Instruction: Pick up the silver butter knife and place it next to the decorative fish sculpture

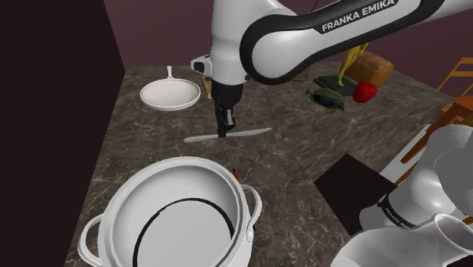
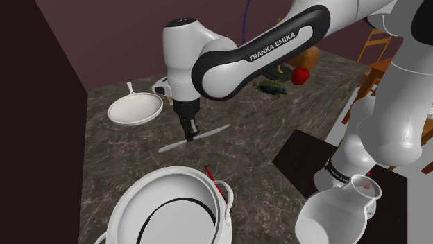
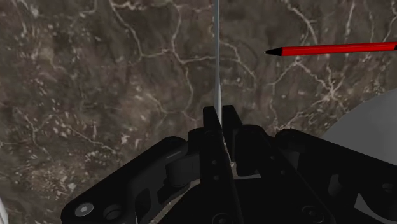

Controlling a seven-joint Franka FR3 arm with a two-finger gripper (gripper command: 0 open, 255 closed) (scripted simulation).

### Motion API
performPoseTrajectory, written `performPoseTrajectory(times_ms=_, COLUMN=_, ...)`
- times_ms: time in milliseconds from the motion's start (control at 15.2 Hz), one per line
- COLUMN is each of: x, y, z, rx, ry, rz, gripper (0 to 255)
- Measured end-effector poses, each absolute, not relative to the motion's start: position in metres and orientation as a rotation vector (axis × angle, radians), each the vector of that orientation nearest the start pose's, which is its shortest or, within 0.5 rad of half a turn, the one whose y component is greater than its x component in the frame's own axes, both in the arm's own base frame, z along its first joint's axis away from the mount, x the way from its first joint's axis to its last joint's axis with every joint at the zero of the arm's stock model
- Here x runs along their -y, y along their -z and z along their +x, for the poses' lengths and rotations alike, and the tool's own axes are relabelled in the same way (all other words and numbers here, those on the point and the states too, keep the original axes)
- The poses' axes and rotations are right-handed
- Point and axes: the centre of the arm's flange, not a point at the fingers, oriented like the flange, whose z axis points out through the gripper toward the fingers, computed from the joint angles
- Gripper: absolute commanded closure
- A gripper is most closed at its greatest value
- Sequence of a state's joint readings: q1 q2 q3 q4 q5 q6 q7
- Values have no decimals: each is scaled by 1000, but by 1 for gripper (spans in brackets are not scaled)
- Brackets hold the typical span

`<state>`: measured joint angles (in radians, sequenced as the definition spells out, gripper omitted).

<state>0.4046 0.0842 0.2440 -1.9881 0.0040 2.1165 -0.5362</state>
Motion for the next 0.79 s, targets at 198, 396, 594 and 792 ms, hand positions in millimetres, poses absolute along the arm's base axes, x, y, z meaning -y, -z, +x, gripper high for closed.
performPoseTrajectory(times_ms=198, x=-348, y=-443, z=463, rx=1734, ry=71, rz=-2587, gripper=255)
performPoseTrajectory(times_ms=396, x=-347, y=-459, z=462, rx=1735, ry=71, rz=-2587, gripper=255)
performPoseTrajectory(times_ms=594, x=-347, y=-475, z=462, rx=1735, ry=71, rz=-2587, gripper=255)
performPoseTrajectory(times_ms=792, x=-348, y=-489, z=463, rx=1735, ry=71, rz=-2587, gripper=255)
